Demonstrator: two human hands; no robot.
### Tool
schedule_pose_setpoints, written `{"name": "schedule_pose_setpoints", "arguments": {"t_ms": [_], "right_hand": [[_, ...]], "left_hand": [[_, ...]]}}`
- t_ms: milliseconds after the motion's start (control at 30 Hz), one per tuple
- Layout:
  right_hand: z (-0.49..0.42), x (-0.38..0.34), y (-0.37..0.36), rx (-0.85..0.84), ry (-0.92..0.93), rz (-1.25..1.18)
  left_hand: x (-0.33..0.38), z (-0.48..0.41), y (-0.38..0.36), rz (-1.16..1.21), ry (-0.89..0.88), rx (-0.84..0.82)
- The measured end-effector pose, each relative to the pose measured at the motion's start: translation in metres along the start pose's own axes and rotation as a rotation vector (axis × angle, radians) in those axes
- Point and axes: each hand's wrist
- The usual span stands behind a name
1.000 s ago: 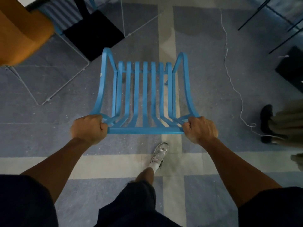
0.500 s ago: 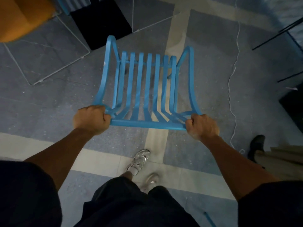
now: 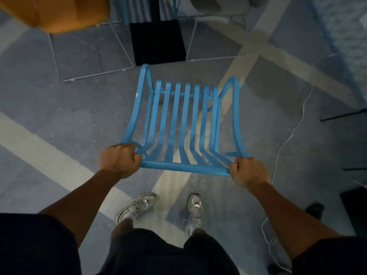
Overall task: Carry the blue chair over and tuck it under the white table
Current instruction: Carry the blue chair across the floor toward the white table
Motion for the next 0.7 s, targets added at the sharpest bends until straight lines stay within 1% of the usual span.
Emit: {"name": "schedule_pose_setpoints", "arguments": {"t_ms": [67, 200, 300, 500, 700], "right_hand": [[-0.008, 0.014, 0.006, -0.028, 0.039, 0.034], [-0.025, 0.034, 0.020, -0.093, 0.098, 0.052], [-0.035, 0.046, 0.026, -0.100, 0.149, 0.048], [-0.042, 0.055, 0.028, -0.108, 0.229, 0.073], [-0.038, 0.054, 0.027, -0.060, 0.296, 0.043]], "left_hand": [[0.017, 0.011, -0.001, -0.029, 0.055, -0.011], [0.043, 0.028, -0.004, -0.019, 0.144, -0.098], [0.063, 0.045, -0.003, -0.009, 0.203, -0.114], [0.080, 0.066, -0.001, -0.027, 0.317, -0.226], [0.079, 0.071, -0.005, -0.045, 0.290, -0.164]]}}
Point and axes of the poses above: each hand's wrist, its own z-axis away from the middle knuckle, its own y-axis out of the back of the hand, x = y × z, and after that the axes turned 15 degrees about -z, right-handed
